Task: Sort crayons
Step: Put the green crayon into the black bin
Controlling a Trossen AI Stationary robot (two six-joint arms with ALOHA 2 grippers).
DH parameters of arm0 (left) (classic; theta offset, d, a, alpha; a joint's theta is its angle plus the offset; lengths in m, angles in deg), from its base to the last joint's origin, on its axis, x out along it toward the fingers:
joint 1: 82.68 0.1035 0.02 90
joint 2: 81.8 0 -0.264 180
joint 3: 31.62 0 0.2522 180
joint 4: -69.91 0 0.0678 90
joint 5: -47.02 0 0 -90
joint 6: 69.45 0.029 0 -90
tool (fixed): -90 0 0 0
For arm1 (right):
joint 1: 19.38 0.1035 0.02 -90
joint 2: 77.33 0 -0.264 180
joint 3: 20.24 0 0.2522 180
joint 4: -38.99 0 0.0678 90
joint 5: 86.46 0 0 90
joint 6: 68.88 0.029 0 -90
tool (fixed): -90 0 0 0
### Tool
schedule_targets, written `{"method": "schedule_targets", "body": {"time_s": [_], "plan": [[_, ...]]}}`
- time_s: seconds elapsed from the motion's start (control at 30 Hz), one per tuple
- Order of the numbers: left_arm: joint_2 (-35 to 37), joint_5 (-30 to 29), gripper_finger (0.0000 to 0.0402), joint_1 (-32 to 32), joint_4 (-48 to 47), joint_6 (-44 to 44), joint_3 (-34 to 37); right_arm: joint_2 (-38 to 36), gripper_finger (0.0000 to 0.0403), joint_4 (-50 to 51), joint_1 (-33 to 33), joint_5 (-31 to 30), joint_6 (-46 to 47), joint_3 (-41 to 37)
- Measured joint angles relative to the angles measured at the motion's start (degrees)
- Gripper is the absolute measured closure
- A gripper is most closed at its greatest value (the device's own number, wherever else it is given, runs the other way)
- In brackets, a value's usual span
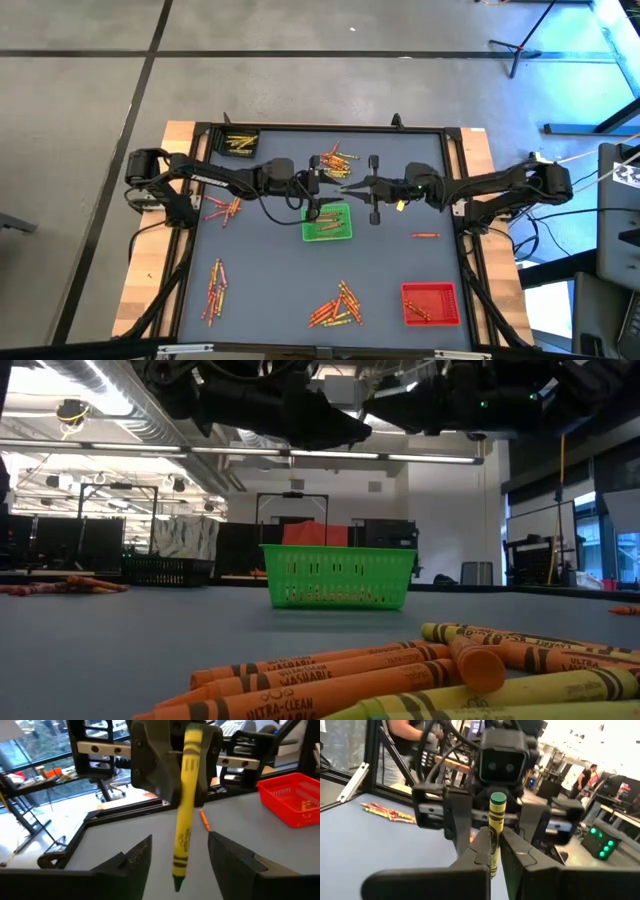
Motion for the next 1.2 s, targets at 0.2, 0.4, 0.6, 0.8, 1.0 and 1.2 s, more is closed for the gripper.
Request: {"method": "schedule_targets", "body": {"time_s": [0.2,0.4,0.6,0.8,1.0,1.2], "plan": [[0.0,0.97,0.0305,-0.21,0.5,1.13,0.0,0.0,0.0386,0.15,0.3,0.03,-0.07,0.02],[0.0,1.34,0.0388,-0.38,0.73,2.19,0.01,0.0,0.0376,0.91,0.3,1.87,0.7,0.04],[1.02,-2.38,0.0388,-0.37,-3.13,2.31,0.04,-1.48,0.0286,2.64,0.56,0.93,2.81,0.04],[5.78,-22.71,0.0388,-0.16,-16.52,2.98,0.04,-5.7,0.0217,7.92,0.54,-6.51,2.75,0.09],[8.75,-45.03,0.0389,2.6,-34.31,1.93,0.02,-6.23,0.0201,10.69,0.54,-8.12,2.72,0.09],[10.5,-50.33,0.0389,11.71,-52.53,-2.11,0.04,-6.14,0.0204,10.66,0.54,-8.12,2.72,0.09]]}}
